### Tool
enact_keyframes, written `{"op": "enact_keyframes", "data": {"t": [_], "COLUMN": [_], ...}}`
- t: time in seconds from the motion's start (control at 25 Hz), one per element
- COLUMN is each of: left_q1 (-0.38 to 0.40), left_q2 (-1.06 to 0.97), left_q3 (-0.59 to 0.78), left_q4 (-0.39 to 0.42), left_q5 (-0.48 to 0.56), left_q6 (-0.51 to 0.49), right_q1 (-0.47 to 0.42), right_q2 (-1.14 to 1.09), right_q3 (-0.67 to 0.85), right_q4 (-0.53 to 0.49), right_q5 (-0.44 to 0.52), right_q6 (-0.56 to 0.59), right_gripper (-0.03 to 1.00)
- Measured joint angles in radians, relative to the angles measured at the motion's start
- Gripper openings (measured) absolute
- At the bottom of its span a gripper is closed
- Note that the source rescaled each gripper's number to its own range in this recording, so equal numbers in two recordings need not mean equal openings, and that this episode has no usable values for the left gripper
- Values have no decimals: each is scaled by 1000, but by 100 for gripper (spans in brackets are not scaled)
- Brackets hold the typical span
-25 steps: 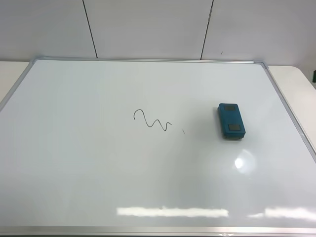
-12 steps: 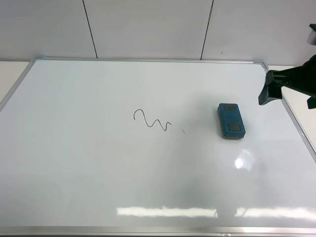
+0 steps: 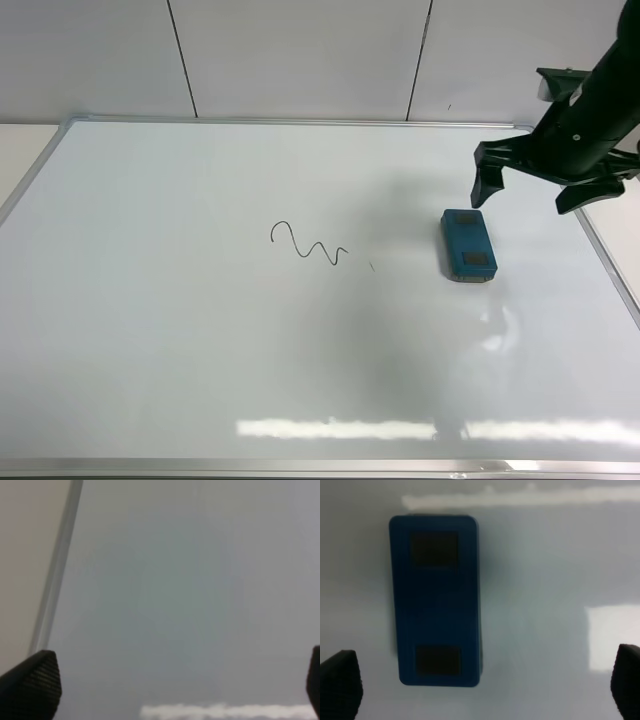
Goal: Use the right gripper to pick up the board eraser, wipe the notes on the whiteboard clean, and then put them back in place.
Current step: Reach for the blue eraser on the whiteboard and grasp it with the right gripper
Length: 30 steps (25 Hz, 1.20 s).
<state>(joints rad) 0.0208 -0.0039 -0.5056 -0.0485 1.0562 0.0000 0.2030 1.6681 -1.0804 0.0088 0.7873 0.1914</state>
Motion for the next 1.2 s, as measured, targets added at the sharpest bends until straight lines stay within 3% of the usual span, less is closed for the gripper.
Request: {"op": "enact_keyframes", "data": {"t": [0.44, 0.88, 0.92, 0.96, 1.0, 1.04, 1.2], "left_q1": [0, 0, 0, 0, 0, 0, 0], "left_q2": [0, 0, 0, 0, 0, 0, 0], "left_q3": [0, 0, 0, 0, 0, 0, 0], "left_q4": [0, 0, 0, 0, 0, 0, 0], "left_q5": [0, 0, 0, 0, 0, 0, 0], "left_q6": [0, 0, 0, 0, 0, 0, 0], "right_q1": [60, 61, 61, 61, 61, 62, 62], "right_q2": [243, 278, 278, 278, 278, 278, 278], "right_q3": [-83, -84, -84, -84, -84, -84, -84], "right_q4": [30, 34, 34, 33, 33, 30, 18], "right_q5": [-21, -37, -37, -34, -32, -26, -6], "right_q6": [20, 20, 20, 21, 28, 42, 63], "right_gripper": [100, 100, 95, 76, 49, 4, 1]}}
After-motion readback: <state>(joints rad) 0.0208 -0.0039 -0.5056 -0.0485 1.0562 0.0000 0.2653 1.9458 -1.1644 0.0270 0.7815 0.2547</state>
